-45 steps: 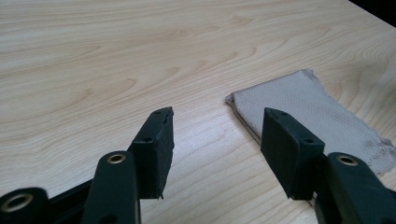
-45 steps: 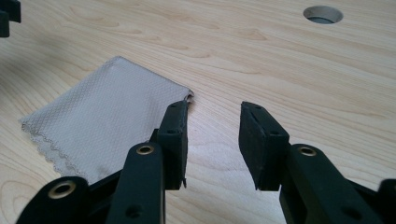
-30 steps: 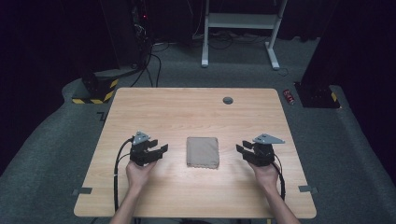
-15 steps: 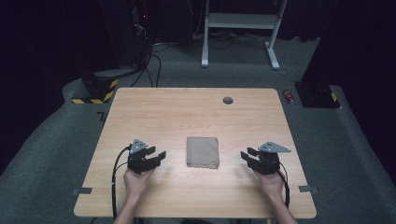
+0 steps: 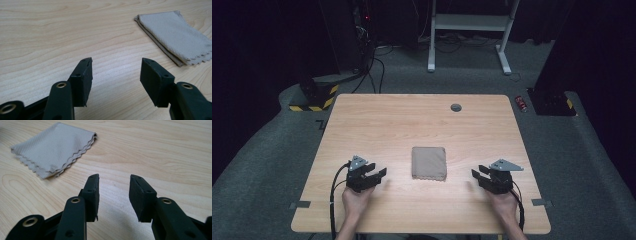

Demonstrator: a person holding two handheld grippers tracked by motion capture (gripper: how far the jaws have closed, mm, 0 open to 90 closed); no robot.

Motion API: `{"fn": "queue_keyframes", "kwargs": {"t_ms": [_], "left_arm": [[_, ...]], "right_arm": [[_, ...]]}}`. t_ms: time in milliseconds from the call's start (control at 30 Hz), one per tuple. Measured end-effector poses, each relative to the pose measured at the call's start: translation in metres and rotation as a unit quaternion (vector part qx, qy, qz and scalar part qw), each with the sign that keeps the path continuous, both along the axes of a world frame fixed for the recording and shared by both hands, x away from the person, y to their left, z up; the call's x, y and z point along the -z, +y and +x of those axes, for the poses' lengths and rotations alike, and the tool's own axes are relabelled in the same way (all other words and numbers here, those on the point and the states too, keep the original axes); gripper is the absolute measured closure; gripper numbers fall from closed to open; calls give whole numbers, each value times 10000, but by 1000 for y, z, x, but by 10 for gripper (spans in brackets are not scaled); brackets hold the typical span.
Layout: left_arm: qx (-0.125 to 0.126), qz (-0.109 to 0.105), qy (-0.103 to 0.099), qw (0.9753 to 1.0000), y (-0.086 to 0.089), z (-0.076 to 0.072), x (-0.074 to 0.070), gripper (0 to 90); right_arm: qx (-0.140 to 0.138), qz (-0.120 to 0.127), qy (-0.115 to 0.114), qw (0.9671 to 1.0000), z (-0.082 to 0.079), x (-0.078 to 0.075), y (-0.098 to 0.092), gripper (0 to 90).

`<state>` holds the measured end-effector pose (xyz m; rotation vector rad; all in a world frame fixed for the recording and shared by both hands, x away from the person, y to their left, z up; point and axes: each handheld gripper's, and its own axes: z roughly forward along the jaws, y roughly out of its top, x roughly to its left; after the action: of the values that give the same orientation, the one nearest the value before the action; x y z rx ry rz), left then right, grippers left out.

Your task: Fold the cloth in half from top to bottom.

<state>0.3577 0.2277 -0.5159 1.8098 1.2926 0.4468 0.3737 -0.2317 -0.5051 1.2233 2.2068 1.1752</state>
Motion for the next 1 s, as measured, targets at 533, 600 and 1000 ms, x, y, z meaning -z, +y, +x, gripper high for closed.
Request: {"fn": "queue_keyframes", "kwargs": {"t_ms": [533, 600, 1000], "left_arm": [[-159, 572, 81, 9982, -4, -5, 11, 422], [-151, 757, 50, 9970, -7, -6, 11, 413], [-147, 1001, 34, 9949, -14, -8, 12, 335]], "right_arm": [[120, -527, 107, 9985, -7, 16, -5, 579], [81, -730, 126, 9972, -6, 17, -3, 555], [111, -717, 195, 9972, -5, 18, -3, 444]]}}
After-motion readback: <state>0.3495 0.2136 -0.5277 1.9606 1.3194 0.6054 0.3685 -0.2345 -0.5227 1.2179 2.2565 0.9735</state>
